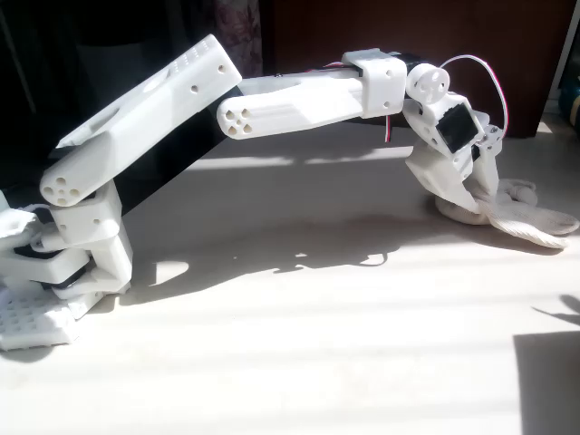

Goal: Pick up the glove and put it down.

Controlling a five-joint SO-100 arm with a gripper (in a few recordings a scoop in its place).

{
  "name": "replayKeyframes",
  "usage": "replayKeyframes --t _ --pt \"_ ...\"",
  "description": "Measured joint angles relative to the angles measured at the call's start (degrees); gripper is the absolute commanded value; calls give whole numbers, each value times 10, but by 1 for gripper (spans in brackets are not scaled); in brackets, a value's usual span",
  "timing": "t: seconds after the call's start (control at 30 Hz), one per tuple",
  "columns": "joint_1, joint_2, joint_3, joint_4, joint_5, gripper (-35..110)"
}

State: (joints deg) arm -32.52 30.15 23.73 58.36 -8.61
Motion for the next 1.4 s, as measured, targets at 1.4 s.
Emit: replayKeyframes --t 1.4 --pt "446 175 0 292 -85 -1"
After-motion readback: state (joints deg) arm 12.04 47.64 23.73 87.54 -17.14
